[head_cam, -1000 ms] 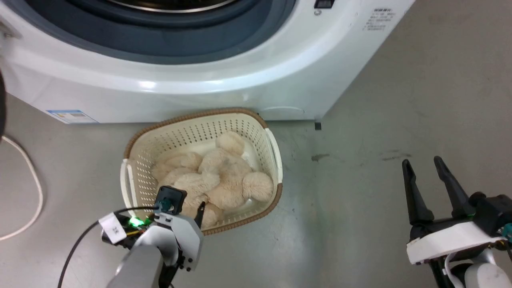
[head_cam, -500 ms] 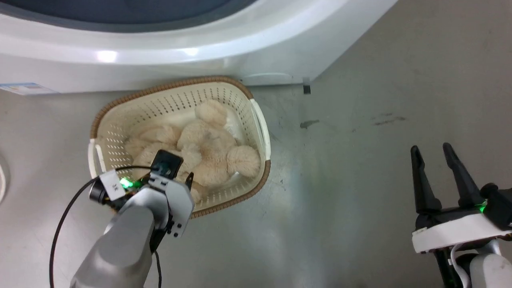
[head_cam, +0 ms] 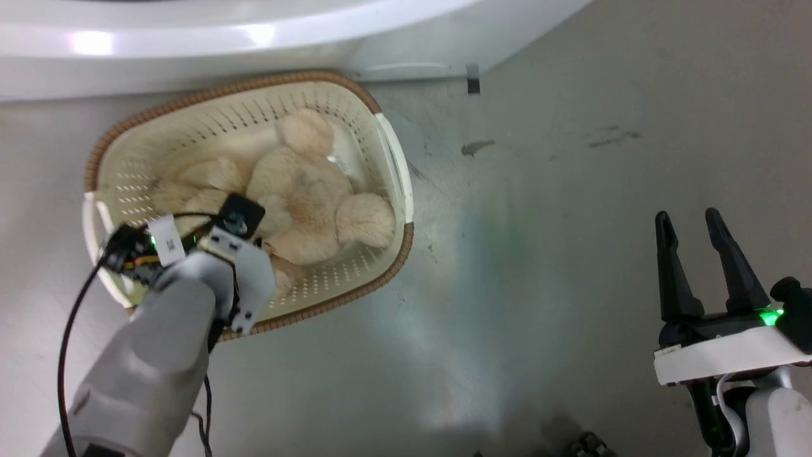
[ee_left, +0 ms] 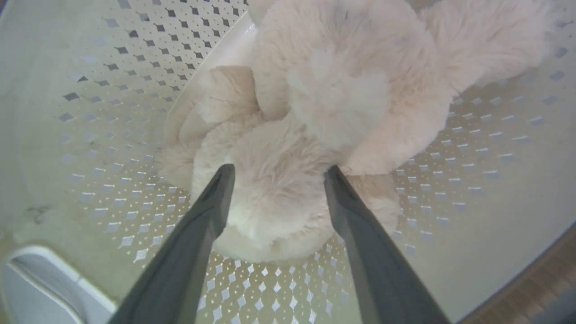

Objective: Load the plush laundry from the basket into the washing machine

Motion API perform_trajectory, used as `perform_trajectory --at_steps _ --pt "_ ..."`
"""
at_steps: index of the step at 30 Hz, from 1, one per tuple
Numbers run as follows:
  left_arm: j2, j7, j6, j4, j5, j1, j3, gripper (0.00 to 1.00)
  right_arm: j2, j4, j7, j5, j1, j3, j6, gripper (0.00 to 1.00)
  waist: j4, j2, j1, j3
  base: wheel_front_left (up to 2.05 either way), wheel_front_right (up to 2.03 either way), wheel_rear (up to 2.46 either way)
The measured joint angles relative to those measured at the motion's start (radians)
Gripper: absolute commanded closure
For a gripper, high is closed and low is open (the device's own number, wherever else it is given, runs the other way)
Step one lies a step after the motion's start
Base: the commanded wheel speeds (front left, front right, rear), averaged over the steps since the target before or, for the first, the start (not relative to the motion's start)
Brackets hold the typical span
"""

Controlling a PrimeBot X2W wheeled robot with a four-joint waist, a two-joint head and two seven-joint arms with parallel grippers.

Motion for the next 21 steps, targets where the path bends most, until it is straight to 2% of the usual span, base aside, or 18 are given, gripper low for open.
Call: perform_trajectory --at_steps 2,10,18,19,20,21 --pt "0.003 -0.012 0.009 0.013 0.000 -0.030 -0.014 0.00 0.000 0.002 -0.004 0.009 -0.003 0.003 0.000 0.00 -0.006 0.0000 0.0000 0.020 0.00 0.00 0.00" --pt "0.010 0.018 -0.048 0.108 -0.013 -0.128 -0.087 0.00 0.000 0.023 -0.022 0.052 -0.028 0.009 0.000 0.00 -0.034 0.0000 0.0000 0.109 0.00 0.00 0.00" --pt "0.029 -0.003 -0.047 0.183 -0.038 -0.203 -0.130 0.00 0.000 0.042 -0.040 0.090 -0.052 0.008 0.000 0.00 -0.060 0.0000 -0.0001 0.186 0.00 0.00 0.00" --pt "0.028 -0.003 -0.047 0.193 -0.049 -0.209 -0.131 0.03 0.000 0.047 -0.042 0.097 -0.056 0.007 0.000 0.00 -0.063 0.0000 -0.0001 0.194 0.00 0.00 0.00" --pt "0.027 -0.003 -0.047 0.202 -0.063 -0.215 -0.130 0.56 0.000 0.053 -0.043 0.104 -0.059 0.006 0.000 0.00 -0.066 0.0001 -0.0001 0.201 0.00 0.00 0.00" --pt "0.026 -0.002 -0.048 0.212 -0.075 -0.217 -0.130 1.00 0.000 0.058 -0.045 0.109 -0.063 0.006 0.000 0.00 -0.070 0.0000 -0.0001 0.206 0.00 0.00 0.00"
